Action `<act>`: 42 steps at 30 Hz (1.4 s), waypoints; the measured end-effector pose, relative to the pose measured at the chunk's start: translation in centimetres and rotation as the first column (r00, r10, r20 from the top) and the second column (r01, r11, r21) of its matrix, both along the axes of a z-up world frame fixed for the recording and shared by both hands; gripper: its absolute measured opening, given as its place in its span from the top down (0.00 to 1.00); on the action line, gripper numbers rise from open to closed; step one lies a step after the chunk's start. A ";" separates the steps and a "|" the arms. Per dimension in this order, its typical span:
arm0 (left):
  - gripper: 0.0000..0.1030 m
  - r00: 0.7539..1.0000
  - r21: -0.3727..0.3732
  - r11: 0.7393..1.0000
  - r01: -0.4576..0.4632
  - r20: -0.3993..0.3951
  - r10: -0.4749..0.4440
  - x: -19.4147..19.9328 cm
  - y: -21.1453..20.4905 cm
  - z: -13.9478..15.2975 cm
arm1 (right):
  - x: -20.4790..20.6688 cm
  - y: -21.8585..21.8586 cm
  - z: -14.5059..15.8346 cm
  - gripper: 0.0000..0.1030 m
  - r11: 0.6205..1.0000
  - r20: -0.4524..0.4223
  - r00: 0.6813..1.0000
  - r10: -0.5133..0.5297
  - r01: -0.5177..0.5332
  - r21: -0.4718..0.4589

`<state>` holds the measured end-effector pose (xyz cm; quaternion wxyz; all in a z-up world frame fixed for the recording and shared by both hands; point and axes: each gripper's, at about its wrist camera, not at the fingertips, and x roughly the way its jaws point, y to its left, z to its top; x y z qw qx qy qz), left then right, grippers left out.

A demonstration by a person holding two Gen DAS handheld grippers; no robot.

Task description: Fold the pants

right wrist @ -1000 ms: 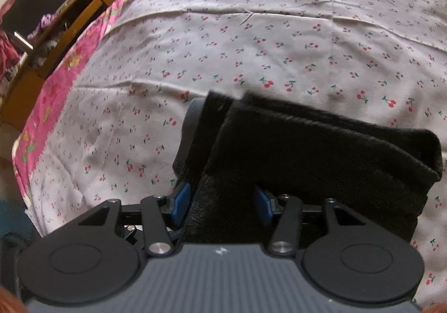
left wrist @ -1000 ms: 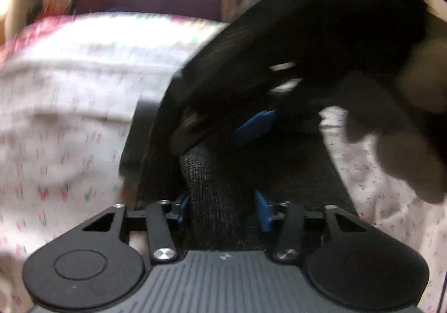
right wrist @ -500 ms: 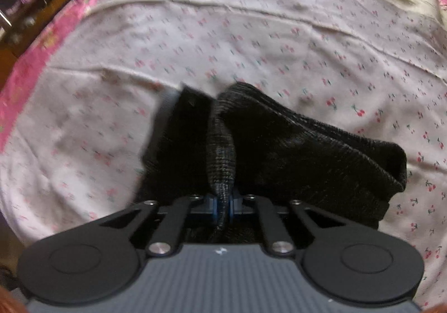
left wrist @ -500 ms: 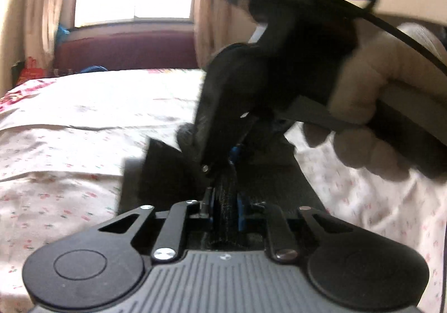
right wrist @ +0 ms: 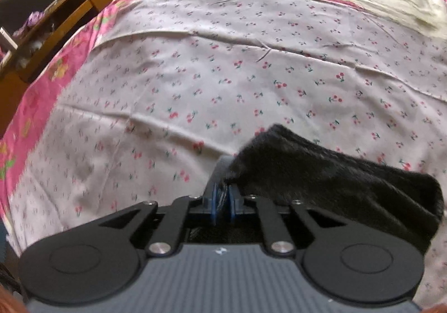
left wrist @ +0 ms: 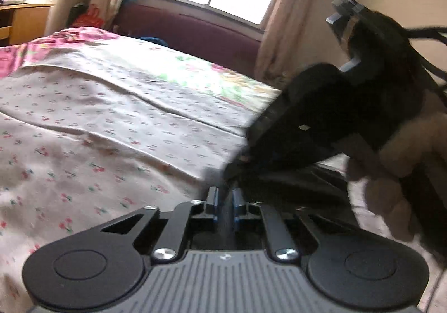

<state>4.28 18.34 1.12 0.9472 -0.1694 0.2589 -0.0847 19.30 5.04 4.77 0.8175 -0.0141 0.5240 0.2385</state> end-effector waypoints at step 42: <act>0.69 0.988 0.252 0.967 0.038 -0.152 0.000 3.2 -4.6 0.0 | 1.7 -1.7 -3.6 0.95 0.994 0.027 0.995 0.099 -0.100 0.039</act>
